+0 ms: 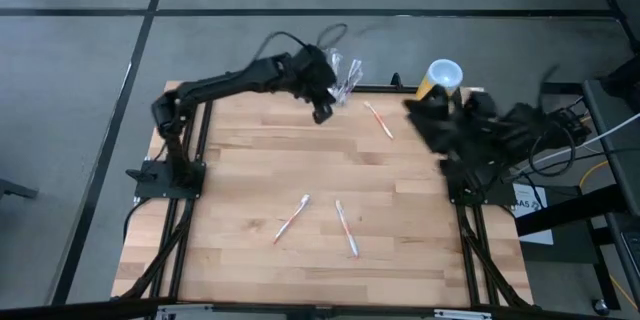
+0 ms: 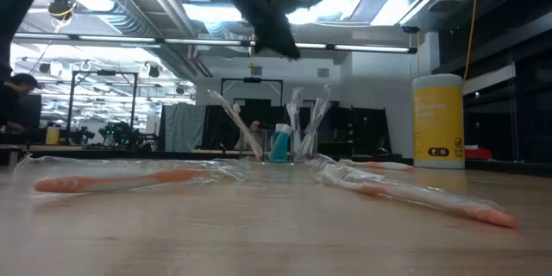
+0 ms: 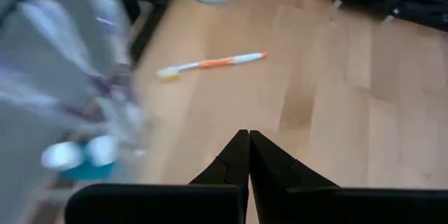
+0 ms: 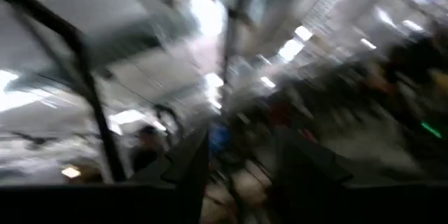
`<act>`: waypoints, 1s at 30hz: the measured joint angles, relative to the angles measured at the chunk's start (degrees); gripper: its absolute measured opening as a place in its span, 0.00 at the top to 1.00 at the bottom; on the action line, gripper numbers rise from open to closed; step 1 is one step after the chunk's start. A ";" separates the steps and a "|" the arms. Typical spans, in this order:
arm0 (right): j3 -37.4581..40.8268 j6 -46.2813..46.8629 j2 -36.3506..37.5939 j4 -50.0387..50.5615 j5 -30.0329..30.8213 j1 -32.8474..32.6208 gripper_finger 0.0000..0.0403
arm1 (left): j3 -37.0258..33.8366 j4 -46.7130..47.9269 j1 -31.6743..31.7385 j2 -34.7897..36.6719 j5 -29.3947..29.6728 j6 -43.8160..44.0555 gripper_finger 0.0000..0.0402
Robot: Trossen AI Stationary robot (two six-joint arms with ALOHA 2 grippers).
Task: Pick & Place toothbrushing station
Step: Put the orange toothbrush into the transparent organizer
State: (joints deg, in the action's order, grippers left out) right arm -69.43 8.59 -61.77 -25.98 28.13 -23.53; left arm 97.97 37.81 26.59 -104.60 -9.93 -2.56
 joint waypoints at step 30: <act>29.76 47.32 -2.07 67.24 -23.26 33.68 0.59 | -8.57 6.13 3.04 38.37 11.91 2.90 0.58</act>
State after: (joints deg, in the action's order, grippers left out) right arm -39.67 55.92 -63.84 41.26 4.86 10.15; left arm 89.41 43.94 29.63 -66.23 1.98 0.34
